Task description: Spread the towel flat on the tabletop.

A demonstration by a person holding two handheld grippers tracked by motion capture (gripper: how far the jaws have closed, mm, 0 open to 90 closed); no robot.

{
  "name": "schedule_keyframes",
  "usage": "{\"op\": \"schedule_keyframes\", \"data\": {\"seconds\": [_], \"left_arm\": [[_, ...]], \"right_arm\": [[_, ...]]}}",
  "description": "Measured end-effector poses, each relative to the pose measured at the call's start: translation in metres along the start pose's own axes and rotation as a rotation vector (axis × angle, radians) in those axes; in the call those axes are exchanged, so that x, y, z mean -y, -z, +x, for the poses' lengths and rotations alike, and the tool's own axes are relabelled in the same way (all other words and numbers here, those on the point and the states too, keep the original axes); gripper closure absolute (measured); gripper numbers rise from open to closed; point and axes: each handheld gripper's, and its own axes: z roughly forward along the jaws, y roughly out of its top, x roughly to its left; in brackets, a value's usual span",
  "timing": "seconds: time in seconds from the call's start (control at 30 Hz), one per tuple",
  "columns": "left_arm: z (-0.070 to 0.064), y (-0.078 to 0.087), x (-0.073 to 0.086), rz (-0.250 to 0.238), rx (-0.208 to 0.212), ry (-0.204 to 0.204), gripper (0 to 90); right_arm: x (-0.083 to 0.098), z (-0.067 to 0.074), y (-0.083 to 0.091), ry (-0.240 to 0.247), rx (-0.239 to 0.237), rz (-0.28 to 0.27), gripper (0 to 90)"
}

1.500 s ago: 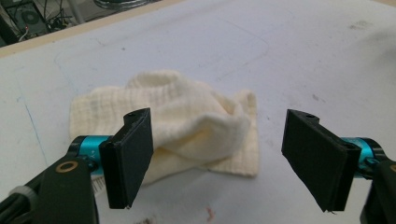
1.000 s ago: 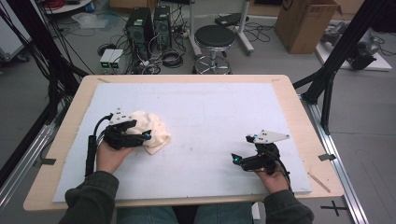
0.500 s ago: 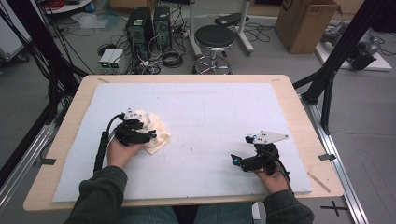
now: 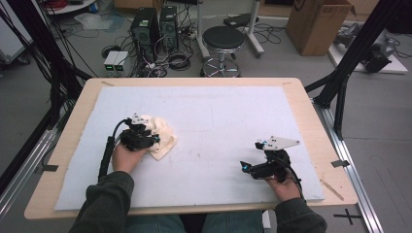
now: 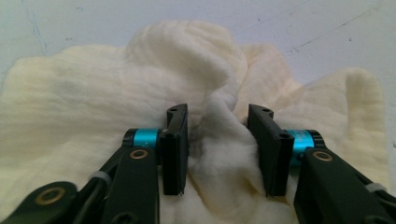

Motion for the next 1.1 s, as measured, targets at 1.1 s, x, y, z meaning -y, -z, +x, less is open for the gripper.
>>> {"op": "schedule_keyframes", "data": {"seconds": [1.1], "left_arm": [[-0.003, 0.012, -0.006, -0.066, 0.056, 0.063, 81.7]], "right_arm": [[-0.001, 0.004, -0.001, 0.024, -0.010, 0.001, 6.3]]}}
